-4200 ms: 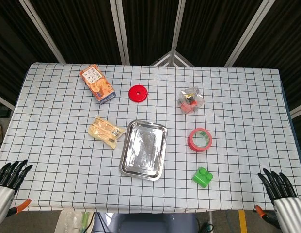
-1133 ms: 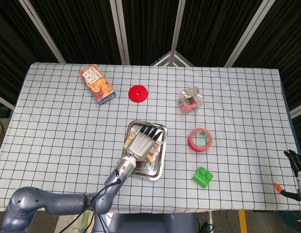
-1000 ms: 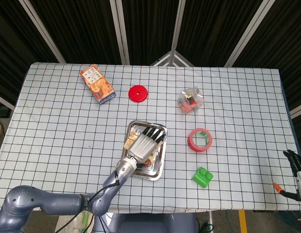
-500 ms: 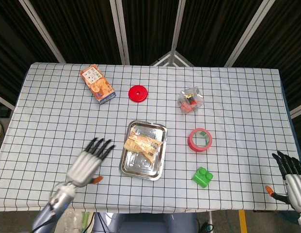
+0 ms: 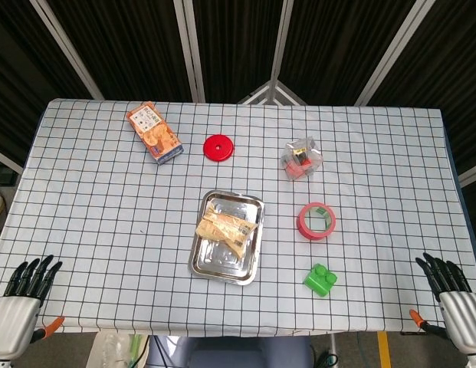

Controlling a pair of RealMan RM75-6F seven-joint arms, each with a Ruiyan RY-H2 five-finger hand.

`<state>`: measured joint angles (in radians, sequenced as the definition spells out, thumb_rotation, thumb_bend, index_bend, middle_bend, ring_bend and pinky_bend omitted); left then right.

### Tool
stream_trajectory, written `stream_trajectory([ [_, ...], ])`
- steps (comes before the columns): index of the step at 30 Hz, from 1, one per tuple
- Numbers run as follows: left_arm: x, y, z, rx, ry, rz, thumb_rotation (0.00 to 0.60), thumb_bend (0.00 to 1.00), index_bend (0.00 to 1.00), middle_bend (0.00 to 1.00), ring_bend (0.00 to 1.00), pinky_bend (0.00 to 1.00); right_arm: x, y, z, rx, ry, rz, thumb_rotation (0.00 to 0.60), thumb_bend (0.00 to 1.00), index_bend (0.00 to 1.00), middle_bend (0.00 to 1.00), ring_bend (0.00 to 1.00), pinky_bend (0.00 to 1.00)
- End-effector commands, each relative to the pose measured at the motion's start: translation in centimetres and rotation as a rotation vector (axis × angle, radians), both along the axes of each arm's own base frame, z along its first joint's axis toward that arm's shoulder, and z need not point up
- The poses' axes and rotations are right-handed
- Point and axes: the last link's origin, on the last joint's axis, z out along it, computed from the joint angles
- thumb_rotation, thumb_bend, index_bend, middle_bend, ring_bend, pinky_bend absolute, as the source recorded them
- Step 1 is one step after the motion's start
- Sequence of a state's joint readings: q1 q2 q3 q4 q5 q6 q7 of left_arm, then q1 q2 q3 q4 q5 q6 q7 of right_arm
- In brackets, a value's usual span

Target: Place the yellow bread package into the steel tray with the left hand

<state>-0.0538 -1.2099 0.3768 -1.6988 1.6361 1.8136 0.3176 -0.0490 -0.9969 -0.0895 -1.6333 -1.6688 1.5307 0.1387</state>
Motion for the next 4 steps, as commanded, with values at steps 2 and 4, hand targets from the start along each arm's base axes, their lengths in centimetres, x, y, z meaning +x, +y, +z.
stream_trajectory([
  [2, -0.32, -1.63, 1.03, 0.003, -0.027, -0.045, 0.6, 0.02, 0.0, 0.0, 0.0, 0.03, 0.44, 1.27, 0.83, -0.037, 0.0, 0.013, 0.6, 0.3, 0.0, 0.0, 0.0, 0.0],
  [4, -0.37, -1.67, 1.19, 0.008, -0.025, -0.065, 0.6, 0.02, 0.0, 0.0, 0.0, 0.03, 0.77, 1.67, 0.91, -0.045, 0.007, 0.035, 0.6, 0.3, 0.0, 0.0, 0.0, 0.0],
])
